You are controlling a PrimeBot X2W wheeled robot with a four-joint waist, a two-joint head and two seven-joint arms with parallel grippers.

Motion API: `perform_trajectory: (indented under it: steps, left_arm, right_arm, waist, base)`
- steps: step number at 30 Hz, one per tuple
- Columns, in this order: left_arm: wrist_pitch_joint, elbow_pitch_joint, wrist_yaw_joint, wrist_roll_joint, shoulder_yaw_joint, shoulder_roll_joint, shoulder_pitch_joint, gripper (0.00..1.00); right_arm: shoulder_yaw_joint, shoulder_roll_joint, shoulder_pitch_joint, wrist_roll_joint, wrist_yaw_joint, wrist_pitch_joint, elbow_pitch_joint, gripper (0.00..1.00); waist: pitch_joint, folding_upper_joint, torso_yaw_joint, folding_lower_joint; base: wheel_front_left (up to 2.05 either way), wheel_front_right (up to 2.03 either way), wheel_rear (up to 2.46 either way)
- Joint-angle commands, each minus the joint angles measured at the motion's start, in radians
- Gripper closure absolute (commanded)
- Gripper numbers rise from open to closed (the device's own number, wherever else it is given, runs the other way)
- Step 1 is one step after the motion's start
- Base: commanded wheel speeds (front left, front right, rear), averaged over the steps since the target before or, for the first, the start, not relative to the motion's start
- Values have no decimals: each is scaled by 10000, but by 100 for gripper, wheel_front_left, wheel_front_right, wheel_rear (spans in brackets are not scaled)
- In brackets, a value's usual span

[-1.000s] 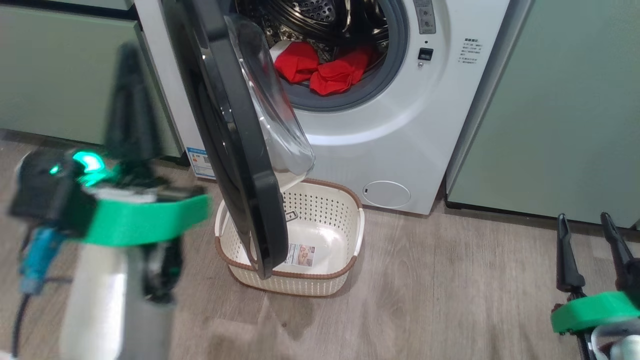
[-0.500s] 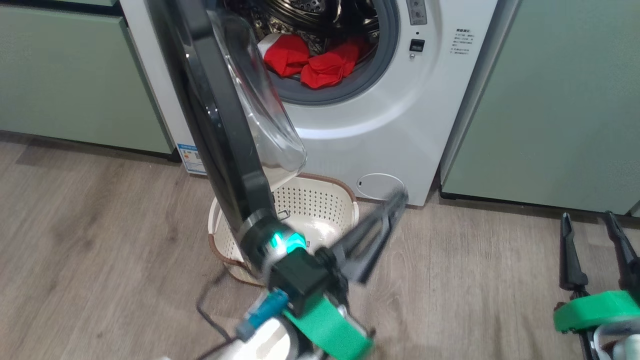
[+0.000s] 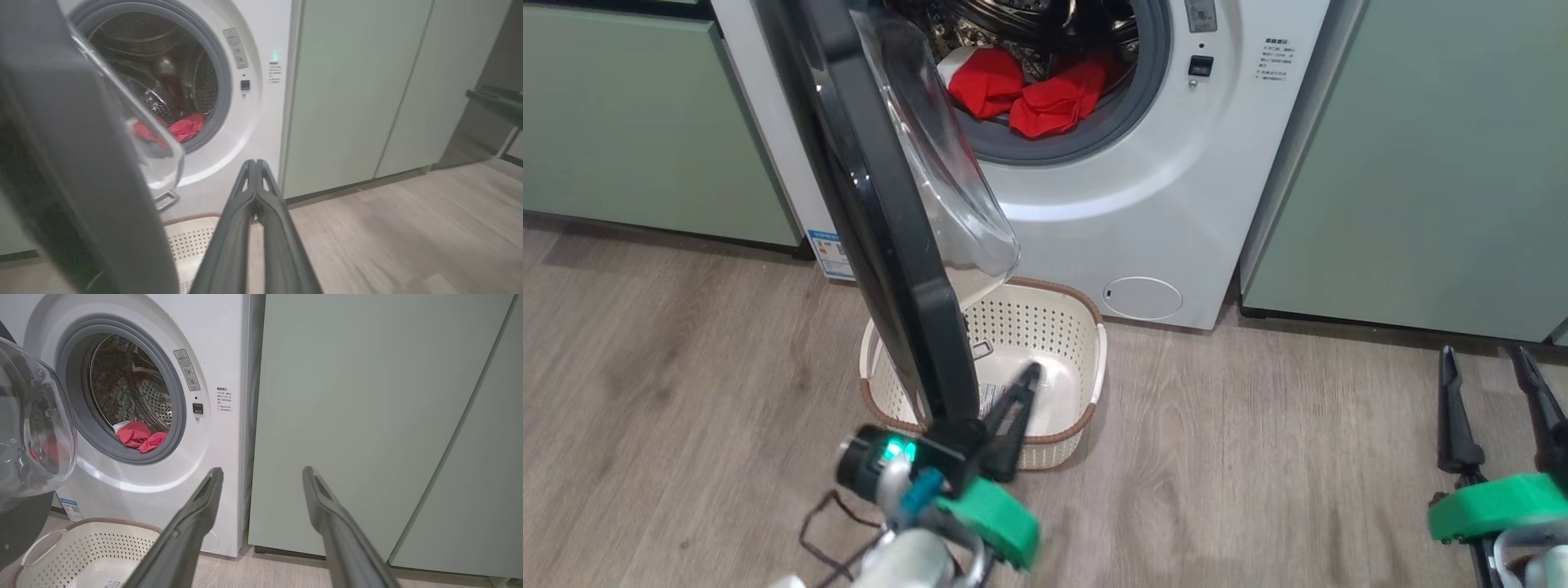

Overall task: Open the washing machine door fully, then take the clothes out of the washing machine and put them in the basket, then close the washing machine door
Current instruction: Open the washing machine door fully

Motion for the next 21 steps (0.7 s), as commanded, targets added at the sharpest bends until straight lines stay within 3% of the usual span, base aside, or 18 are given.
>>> perform_trajectory:
  steps: [1,14,21]
  left_arm:
    - [-136,-67,246,15,594,-56,-783,100]
    - [-147,76,1147,273,1394,-85,-871,100]
    - [-148,409,1102,568,1663,-86,-687,100]
  right_arm:
    - [192,-182,-163,-30,-7,-91,-363,0]
    - [190,-146,-140,-19,-7,-91,-327,0]
    - [153,-152,-59,22,-7,-91,-308,0]
  waist:
    - [4,0,7,0]
    - [66,0,233,0]
    - [44,0,791,0]
  base:
    - [0,0,0]
    - [0,0,0]
    - [0,0,0]
